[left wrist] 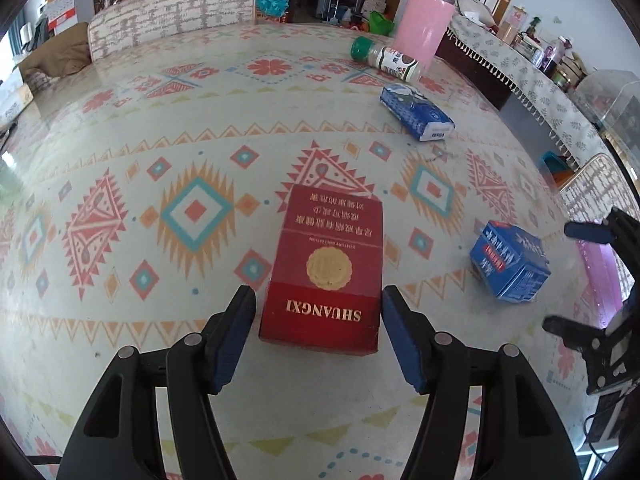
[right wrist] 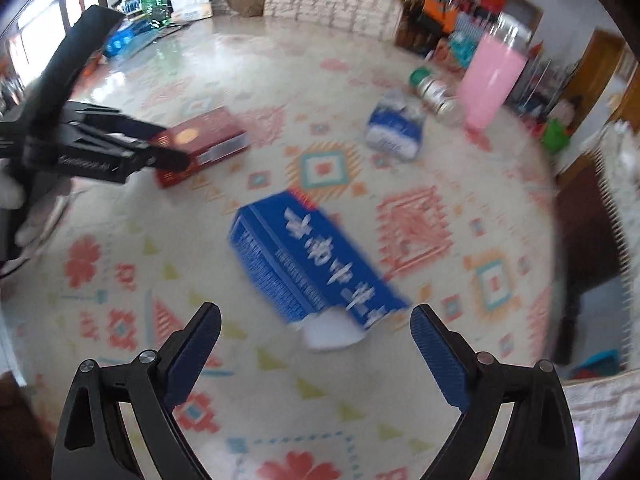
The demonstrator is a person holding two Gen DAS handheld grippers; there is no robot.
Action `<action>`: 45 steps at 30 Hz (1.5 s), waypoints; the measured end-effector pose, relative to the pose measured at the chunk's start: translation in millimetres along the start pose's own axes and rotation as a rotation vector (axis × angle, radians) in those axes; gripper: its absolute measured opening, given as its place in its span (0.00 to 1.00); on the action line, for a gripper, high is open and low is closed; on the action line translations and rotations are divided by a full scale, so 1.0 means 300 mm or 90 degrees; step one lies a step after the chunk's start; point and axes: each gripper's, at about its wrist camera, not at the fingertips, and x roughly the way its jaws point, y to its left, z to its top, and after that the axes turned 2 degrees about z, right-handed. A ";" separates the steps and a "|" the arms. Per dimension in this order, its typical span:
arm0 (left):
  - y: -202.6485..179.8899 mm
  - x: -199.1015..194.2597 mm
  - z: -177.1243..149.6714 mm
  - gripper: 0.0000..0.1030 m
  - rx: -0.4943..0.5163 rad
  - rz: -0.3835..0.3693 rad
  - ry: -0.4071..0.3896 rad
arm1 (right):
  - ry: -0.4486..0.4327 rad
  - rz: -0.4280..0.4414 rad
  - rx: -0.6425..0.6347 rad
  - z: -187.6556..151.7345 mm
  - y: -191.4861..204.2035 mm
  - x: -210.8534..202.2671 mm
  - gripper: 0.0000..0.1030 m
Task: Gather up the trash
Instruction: 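Grasp the red SHUANGXI box with left tool while right tool grasps the blue box, then lift both held boxes and carry them toward the lilac basket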
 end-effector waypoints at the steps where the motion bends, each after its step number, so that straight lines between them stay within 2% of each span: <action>1: 0.001 0.002 -0.004 0.64 -0.004 -0.003 -0.003 | -0.002 0.002 -0.002 0.018 -0.004 0.010 0.95; 2: -0.001 0.002 -0.007 0.68 -0.005 -0.002 -0.006 | -0.003 0.005 -0.001 0.026 -0.005 0.020 0.95; 6: -0.009 0.007 -0.009 0.73 -0.009 0.003 -0.014 | -0.015 0.037 0.040 0.062 -0.024 0.070 0.94; 10: -0.020 0.017 -0.003 0.81 -0.003 0.010 -0.024 | -0.023 0.059 0.070 0.069 -0.016 0.101 0.83; 14: -0.028 0.029 0.001 0.82 0.003 0.027 -0.036 | -0.029 0.060 0.079 0.064 0.014 0.118 0.78; 15: -0.028 0.029 0.002 0.81 -0.001 0.029 -0.038 | -0.033 0.056 0.079 0.061 0.022 0.116 0.78; 16: -0.025 0.026 0.000 0.71 -0.006 0.032 -0.042 | -0.035 0.056 0.081 0.058 0.034 0.114 0.78; 17: -0.025 0.020 -0.002 0.53 -0.006 0.040 -0.050 | -0.037 0.056 0.086 0.055 0.043 0.109 0.77; 24: -0.033 -0.060 -0.046 0.53 -0.014 0.032 -0.073 | -0.064 0.044 0.116 0.034 0.106 0.070 0.69; 25: -0.036 -0.080 -0.054 0.53 -0.016 0.026 -0.079 | -0.073 0.047 0.124 0.025 0.116 0.054 0.65; 26: -0.040 -0.099 -0.062 0.53 -0.018 0.022 -0.084 | -0.088 0.042 0.127 0.020 0.123 0.035 0.54; 29: -0.048 -0.154 -0.092 0.53 -0.025 0.017 -0.101 | -0.110 0.050 0.155 -0.002 0.130 -0.026 0.38; 31: -0.049 -0.180 -0.111 0.53 -0.033 0.014 -0.109 | -0.101 0.058 0.152 -0.013 0.142 -0.033 0.37; 34: -0.044 -0.213 -0.151 0.53 -0.051 0.007 -0.114 | -0.093 0.010 0.143 -0.015 0.162 -0.026 0.38; 37: -0.040 -0.245 -0.196 0.53 -0.064 0.007 -0.121 | -0.077 -0.001 0.154 -0.013 0.156 0.001 0.54; 39: -0.040 -0.266 -0.221 0.53 -0.068 0.013 -0.128 | -0.069 -0.014 0.161 -0.013 0.152 0.021 0.54; 40: -0.038 -0.282 -0.235 0.53 -0.068 0.020 -0.135 | -0.067 -0.013 0.165 -0.016 0.151 0.024 0.53; 41: -0.036 -0.299 -0.249 0.53 -0.068 0.027 -0.143 | -0.066 -0.011 0.168 -0.019 0.152 0.026 0.40; 42: -0.035 -0.312 -0.258 0.53 -0.068 0.033 -0.148 | -0.065 -0.016 0.171 -0.024 0.156 0.024 0.36; 45: -0.027 -0.359 -0.288 0.53 -0.071 0.053 -0.170 | -0.078 -0.012 0.184 -0.043 0.165 -0.001 0.35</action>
